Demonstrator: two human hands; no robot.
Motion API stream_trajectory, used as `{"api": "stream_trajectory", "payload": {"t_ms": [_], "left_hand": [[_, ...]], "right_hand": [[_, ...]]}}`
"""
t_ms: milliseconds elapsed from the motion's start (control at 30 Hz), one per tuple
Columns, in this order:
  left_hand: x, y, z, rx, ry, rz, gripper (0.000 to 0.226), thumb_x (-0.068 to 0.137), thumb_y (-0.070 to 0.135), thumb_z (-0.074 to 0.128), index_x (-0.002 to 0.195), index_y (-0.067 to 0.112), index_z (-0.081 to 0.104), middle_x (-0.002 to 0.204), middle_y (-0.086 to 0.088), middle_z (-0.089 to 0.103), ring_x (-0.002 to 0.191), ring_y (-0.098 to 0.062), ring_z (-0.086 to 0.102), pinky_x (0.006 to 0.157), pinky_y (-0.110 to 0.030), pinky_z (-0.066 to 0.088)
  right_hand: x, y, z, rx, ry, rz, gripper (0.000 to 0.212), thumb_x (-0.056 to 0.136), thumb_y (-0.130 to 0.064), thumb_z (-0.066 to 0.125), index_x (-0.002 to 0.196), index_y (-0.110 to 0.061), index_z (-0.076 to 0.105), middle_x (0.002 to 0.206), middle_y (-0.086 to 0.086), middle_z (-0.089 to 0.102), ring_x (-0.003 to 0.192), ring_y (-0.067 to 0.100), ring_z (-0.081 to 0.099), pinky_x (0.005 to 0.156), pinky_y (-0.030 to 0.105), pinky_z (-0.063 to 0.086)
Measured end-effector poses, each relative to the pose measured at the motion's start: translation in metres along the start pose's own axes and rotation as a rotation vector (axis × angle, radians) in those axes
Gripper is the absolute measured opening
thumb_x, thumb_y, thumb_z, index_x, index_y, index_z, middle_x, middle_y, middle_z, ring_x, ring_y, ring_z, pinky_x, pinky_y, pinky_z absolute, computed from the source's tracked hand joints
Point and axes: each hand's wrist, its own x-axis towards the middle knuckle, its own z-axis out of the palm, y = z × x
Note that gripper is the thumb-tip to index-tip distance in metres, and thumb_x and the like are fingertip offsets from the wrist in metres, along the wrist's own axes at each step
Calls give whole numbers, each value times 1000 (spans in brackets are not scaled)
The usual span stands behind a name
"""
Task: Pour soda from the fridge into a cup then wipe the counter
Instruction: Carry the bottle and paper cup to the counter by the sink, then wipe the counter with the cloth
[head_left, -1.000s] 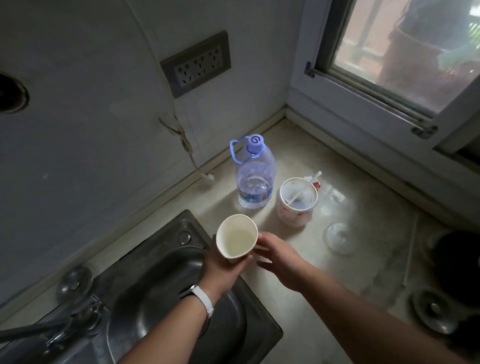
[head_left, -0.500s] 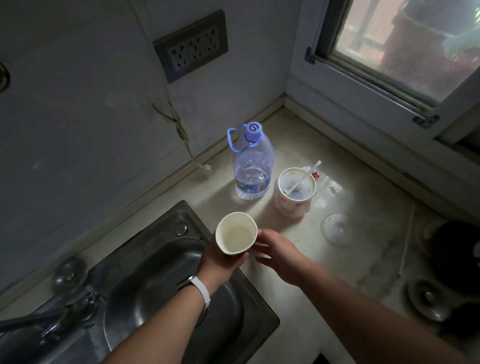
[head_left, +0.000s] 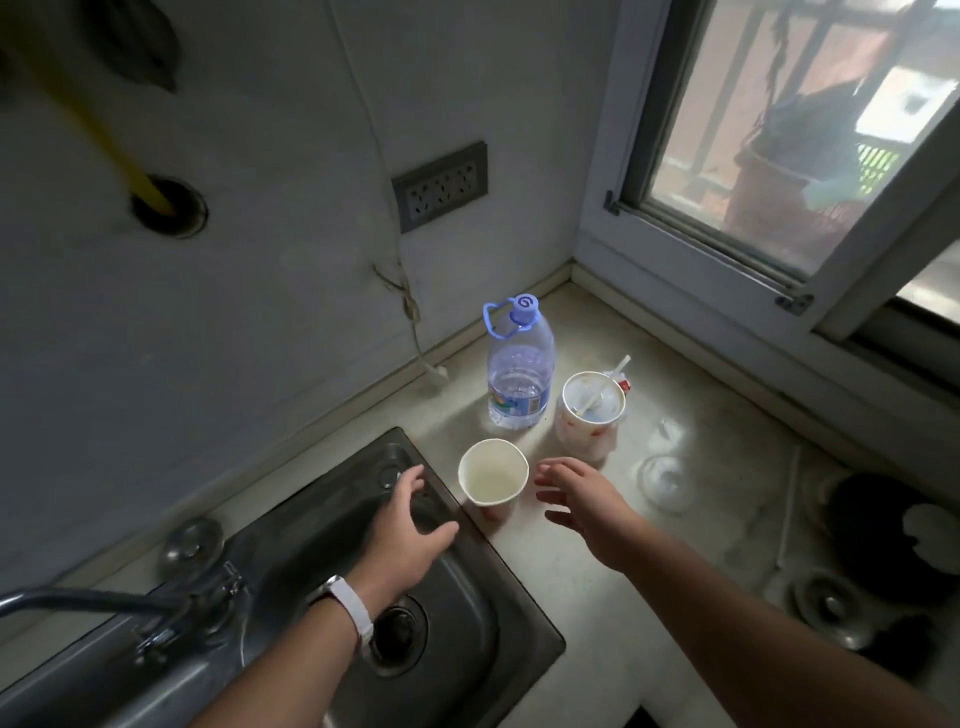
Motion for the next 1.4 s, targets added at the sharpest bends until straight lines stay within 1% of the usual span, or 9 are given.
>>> {"api": "stream_trajectory", "payload": {"t_ms": [167,300,400,500,733,967,1100,1200,1400], "left_hand": [[-40,9,-50,129,52,116,65,83,35,70,141,30,40,138,8,45,119,-7,44,99,-26,39],[-86,4,-85,185,103,172,61,88,40,63,142,33,36,137,16,40,120,-2,38,96,-24,36],[-124,-9,-112,275,157,207,56,91,44,57,142,31,38,141,16,39,131,-5,35,108,-25,32],[-164,-30,-139,361,219,193,55,93,49,51,144,33,38,149,17,33,140,-4,26,116,-29,23],[-252,-102,-189,441,363,71,59,89,55,51,143,35,42,152,16,34,139,-6,31,113,-26,27],[-342,-166,-223,449,510,-95,59,86,56,49,141,35,45,150,14,39,138,-7,34,114,-29,30],[-390,-181,-229,449,600,-182,61,84,57,45,141,34,46,149,14,40,136,-7,36,112,-26,30],[-420,-186,-227,452,681,-263,57,86,55,51,139,33,49,145,13,45,133,-7,40,109,-25,33],[-475,-184,-208,402,754,-445,76,72,65,32,138,33,50,145,14,43,135,-7,37,109,-25,33]], "right_hand": [[-39,-27,23,-223,48,-228,12,94,-18,59,101,-21,67,96,0,68,92,17,61,73,25,46],[-83,-45,57,-405,-4,-347,17,95,-18,59,111,-16,65,102,2,67,82,11,64,61,17,50],[-112,-46,90,-581,-47,-456,18,93,-23,61,110,-19,66,102,-1,66,88,12,64,81,34,58],[-134,-38,125,-748,-95,-572,15,87,-31,63,100,-25,67,95,-3,67,87,14,65,84,42,55],[-180,-11,208,-1128,-258,-863,31,92,-37,58,121,-29,58,106,-15,49,93,4,52,78,19,41],[-225,17,287,-1238,-472,-1094,32,93,-37,54,124,-28,57,105,-18,46,87,4,51,75,20,41],[-244,33,322,-1306,-631,-1171,40,93,-42,49,132,-31,51,124,-13,52,106,10,56,88,29,49],[-257,39,342,-1363,-722,-1236,46,95,-43,48,139,-29,46,130,-8,50,118,14,51,95,32,47],[-267,61,369,-1370,-920,-1318,45,91,-44,45,133,-30,49,128,-9,52,116,16,53,95,31,45]]}}
